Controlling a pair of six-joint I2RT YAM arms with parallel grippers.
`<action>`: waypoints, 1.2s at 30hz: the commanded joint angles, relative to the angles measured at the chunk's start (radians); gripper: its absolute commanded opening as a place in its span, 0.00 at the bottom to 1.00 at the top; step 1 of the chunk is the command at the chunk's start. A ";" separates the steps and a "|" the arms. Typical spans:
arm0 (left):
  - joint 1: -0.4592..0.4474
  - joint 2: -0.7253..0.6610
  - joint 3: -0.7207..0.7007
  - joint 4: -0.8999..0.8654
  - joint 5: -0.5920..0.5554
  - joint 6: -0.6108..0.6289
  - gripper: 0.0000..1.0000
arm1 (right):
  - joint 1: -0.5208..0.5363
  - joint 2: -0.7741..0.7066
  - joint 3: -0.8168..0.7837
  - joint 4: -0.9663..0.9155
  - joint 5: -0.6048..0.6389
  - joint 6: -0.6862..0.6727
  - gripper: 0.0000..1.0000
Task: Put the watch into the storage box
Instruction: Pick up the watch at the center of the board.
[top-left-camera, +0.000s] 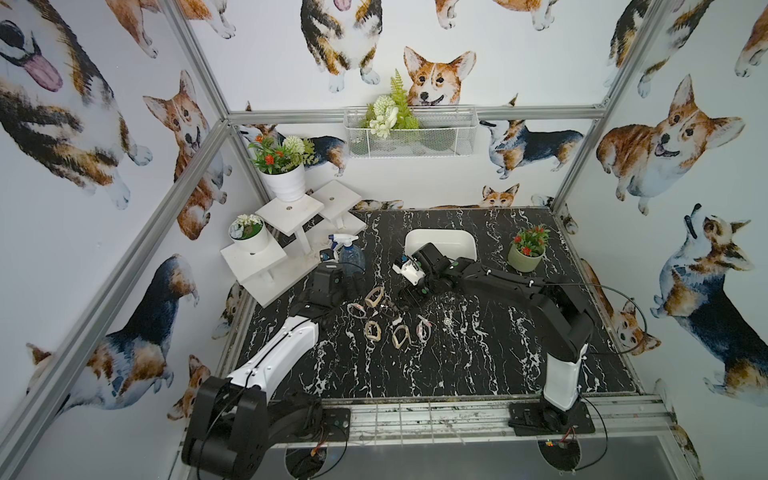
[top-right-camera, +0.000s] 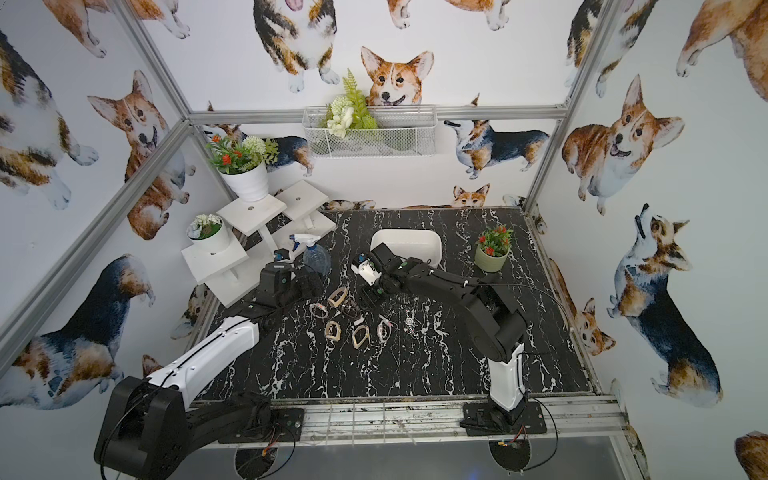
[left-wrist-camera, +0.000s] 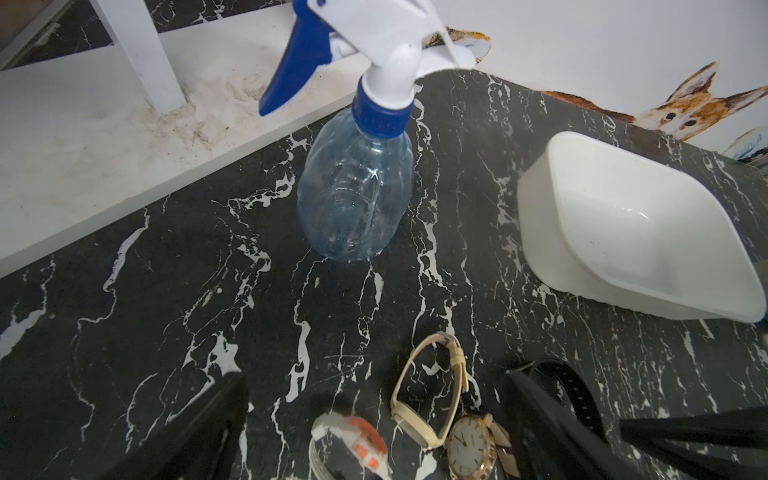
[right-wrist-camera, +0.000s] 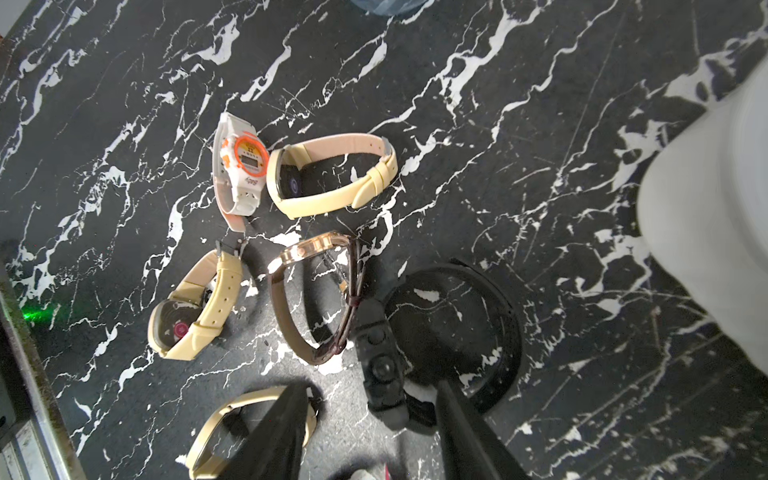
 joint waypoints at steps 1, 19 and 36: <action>0.001 0.002 -0.002 0.028 -0.006 0.009 1.00 | 0.007 0.024 0.019 -0.033 -0.004 -0.016 0.53; 0.000 -0.009 -0.003 0.025 -0.002 0.004 1.00 | 0.028 0.091 0.046 -0.042 0.007 -0.026 0.31; 0.001 -0.028 -0.022 0.073 0.026 0.003 1.00 | -0.013 -0.022 -0.016 0.043 -0.161 0.026 0.00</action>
